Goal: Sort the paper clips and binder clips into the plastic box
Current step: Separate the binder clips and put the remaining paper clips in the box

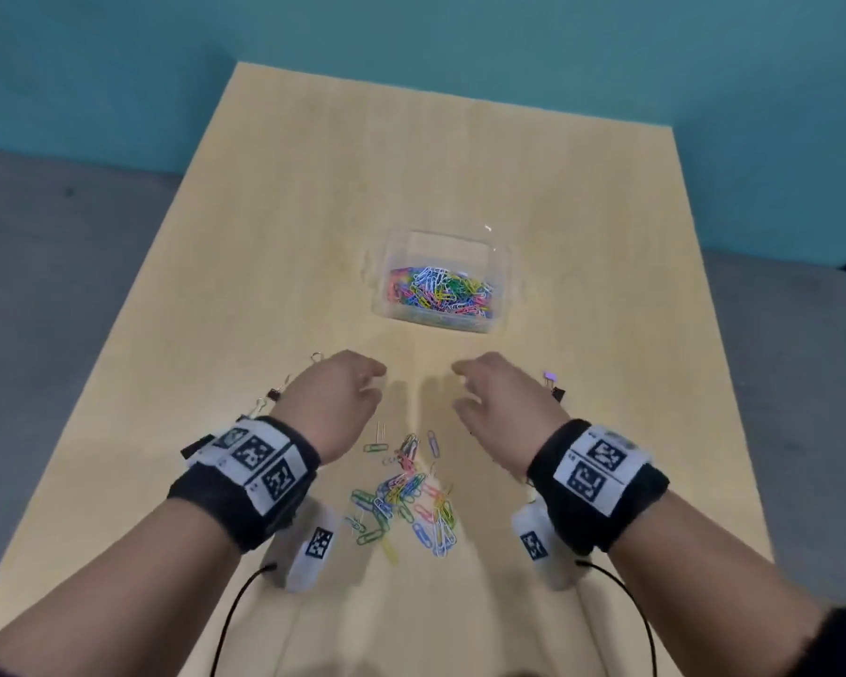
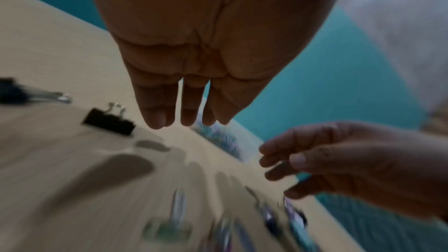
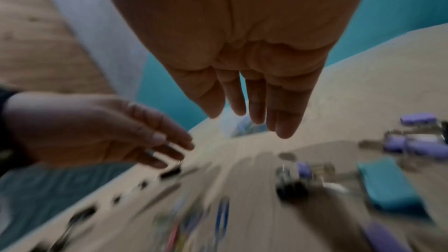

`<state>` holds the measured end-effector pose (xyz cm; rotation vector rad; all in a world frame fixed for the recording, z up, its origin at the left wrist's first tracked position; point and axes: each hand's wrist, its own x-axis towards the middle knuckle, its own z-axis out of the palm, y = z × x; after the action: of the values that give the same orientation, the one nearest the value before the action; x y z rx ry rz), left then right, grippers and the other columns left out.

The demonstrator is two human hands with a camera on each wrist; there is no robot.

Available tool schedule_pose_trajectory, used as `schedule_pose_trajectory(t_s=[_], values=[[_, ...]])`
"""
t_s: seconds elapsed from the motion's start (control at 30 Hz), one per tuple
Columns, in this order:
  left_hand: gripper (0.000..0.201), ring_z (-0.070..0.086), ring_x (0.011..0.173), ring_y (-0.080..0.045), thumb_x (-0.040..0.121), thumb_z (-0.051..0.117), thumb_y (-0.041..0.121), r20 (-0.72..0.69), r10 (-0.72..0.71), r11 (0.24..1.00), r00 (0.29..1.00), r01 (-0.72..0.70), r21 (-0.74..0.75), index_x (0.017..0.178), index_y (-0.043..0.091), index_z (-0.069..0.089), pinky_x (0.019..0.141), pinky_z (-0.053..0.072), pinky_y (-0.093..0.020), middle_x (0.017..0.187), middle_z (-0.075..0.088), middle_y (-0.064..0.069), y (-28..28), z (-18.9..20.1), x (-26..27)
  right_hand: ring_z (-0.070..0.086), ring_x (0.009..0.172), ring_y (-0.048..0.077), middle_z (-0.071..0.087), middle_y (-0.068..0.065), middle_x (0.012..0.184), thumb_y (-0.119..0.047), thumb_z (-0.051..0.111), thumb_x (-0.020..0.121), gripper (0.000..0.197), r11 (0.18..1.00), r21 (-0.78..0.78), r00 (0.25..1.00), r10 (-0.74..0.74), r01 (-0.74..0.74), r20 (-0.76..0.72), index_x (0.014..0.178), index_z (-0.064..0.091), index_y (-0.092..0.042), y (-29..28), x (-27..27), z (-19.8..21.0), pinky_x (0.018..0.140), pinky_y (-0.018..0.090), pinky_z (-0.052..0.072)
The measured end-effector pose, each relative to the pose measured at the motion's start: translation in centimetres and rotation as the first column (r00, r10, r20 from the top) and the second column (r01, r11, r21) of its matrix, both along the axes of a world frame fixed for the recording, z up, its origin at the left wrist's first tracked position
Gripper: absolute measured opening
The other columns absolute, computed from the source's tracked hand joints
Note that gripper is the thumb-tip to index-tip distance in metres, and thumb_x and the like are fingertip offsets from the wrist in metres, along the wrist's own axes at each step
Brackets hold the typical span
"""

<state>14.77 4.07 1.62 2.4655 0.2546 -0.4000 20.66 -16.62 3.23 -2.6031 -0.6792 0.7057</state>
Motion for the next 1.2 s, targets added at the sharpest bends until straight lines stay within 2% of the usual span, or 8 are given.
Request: schedule_pose_trajectory(t_s=[0.1,0.17,0.23,0.33,0.47,0.57,0.8,1.2], values=[[0.045,0.039,0.132,-0.026,0.093,0.048,0.018,0.019,-0.256,0.964,0.967,0.253,0.086,0.137,0.009,0.046,0.110,0.027,-0.031,0.145,0.043,-0.008,-1.9,-2.5,-3.9,0.052,0.106,0.027,0.048,0.006,0.118,-0.016,0.044,0.090,0.026,0.979,-0.057,0.981,0.195,-0.195,-0.012,0.116,0.048,-0.012,0.6,-4.4,-1.8,0.082,0.036,0.047],[0.050,0.032,0.137,-0.033,0.093,0.036,0.020,0.008,-0.396,0.899,0.918,0.386,0.208,0.141,0.005,0.038,0.115,0.026,-0.040,0.149,0.037,-0.013,-2.7,-4.3,-5.8,0.042,0.126,0.025,0.038,0.007,0.136,-0.010,0.046,0.088,0.045,0.965,-0.049,0.966,0.260,-0.259,0.008,0.132,0.038,-0.009,0.9,-6.1,-3.3,0.095,0.035,0.044],[0.057,0.027,0.140,-0.035,0.091,0.024,0.024,-0.046,-0.460,0.839,0.887,0.451,0.305,0.143,0.003,0.035,0.111,0.031,-0.046,0.151,0.032,-0.016,-2.9,-5.4,-7.3,0.015,0.144,0.028,0.014,0.014,0.156,-0.011,0.046,0.089,0.067,0.924,-0.156,0.932,0.359,-0.349,0.046,0.148,0.016,-0.003,0.8,-7.3,-4.5,0.114,0.039,0.027],[0.054,0.032,0.139,-0.035,0.090,0.030,0.024,-0.092,-0.484,0.806,0.870,0.484,0.342,0.138,0.003,0.042,0.105,0.039,-0.046,0.149,0.037,-0.016,-2.6,-5.6,-9.3,-0.005,0.146,0.031,-0.005,0.018,0.159,-0.013,0.041,0.091,0.072,0.850,-0.297,0.884,0.466,-0.435,0.037,0.149,0.001,0.000,-0.2,-9.2,-5.0,0.118,0.043,0.012],[0.055,0.046,0.130,-0.030,0.090,0.033,0.040,-0.041,-0.442,0.845,0.896,0.432,0.315,0.131,0.008,0.053,0.101,0.045,-0.043,0.139,0.052,-0.012,-2.0,-4.3,-11.8,0.010,0.146,0.030,0.014,0.015,0.158,-0.015,0.041,0.094,0.062,0.859,-0.168,0.865,0.498,-0.483,0.061,0.149,0.015,-0.002,-2.7,-11.3,-4.3,0.116,0.041,0.023],[0.064,0.038,0.132,-0.031,0.085,0.052,0.047,0.011,-0.214,0.945,0.977,0.204,0.256,0.139,0.014,0.042,0.106,0.040,-0.040,0.145,0.042,-0.009,-1.2,-3.2,-13.7,0.024,0.140,0.023,0.027,0.004,0.153,-0.019,0.043,0.094,0.057,0.952,-0.025,0.949,0.307,-0.306,0.068,0.147,0.024,-0.013,-4.6,-11.7,-3.3,0.110,0.028,0.026],[0.081,0.032,0.102,-0.020,0.072,0.072,0.046,-0.038,0.028,0.979,0.999,-0.019,0.203,0.140,0.023,0.034,0.091,0.037,-0.031,0.123,0.040,-0.001,-3.3,-3.5,-15.0,0.031,0.114,0.022,0.027,-0.003,0.138,-0.046,0.062,0.081,0.083,0.986,-0.139,0.996,0.090,-0.088,0.005,0.145,0.011,-0.031,-3.1,-13.4,-3.6,0.088,0.033,0.045],[0.027,0.034,0.091,-0.016,0.087,0.053,0.013,0.116,0.026,0.990,0.993,-0.041,0.131,0.109,0.027,0.059,0.073,0.033,-0.023,0.105,0.045,0.001,-6.2,-4.6,-10.5,0.036,0.089,0.020,0.041,0.005,0.110,-0.002,0.047,0.086,0.025,0.997,-0.066,0.998,0.035,-0.031,0.061,0.105,0.047,-0.017,1.8,-11.2,-5.0,0.072,0.029,0.032]])
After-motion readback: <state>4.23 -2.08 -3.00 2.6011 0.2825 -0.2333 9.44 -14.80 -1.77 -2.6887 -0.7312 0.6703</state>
